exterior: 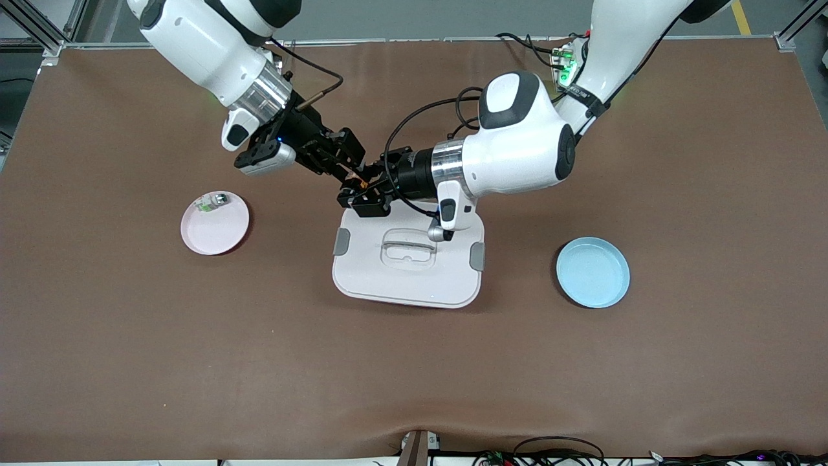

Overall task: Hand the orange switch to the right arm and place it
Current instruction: 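Open the left gripper and pull both grippers apart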

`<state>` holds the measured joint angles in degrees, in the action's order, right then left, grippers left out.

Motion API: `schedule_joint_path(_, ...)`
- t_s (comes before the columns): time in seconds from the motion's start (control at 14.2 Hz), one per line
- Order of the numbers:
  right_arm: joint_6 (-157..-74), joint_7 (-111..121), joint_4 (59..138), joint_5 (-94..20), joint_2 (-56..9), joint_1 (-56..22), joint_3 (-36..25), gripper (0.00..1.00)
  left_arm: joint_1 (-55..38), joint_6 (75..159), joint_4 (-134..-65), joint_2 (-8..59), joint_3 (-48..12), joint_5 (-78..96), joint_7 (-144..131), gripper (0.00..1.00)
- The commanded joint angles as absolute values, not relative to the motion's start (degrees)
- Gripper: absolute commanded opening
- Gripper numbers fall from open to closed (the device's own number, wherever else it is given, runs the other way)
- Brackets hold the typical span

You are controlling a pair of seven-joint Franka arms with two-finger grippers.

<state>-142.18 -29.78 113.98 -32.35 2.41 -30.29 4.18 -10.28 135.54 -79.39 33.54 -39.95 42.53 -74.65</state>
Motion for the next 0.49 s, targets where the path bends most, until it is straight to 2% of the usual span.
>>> schedule_joint_path(0.0, -141.8, -31.0, 112.5, -31.5, 1.6, -29.7, 3.9, 0.4, -10.4, 135.9, -78.8, 33.3, -39.6, 42.7, -75.4, 0.0)
schedule_joint_path(0.21, -142.6, -31.4, 112.2, -31.5, 0.7, -30.3, 3.9, 0.44, -10.5, 135.9, -78.8, 33.3, -39.6, 42.7, -75.4, 0.0)
schedule_joint_path(0.35, -142.6, -31.4, 112.1, -31.5, 0.4, -30.4, 3.9, 0.4, -10.5, 135.9, -78.8, 33.3, -39.6, 42.8, -75.7, 0.0)
schedule_joint_path(0.42, -142.6, -31.3, 112.1, -31.5, 0.4, -30.4, 3.9, 0.29, -10.2, 135.9, -78.8, 33.4, -39.6, 42.7, -75.5, 0.18)
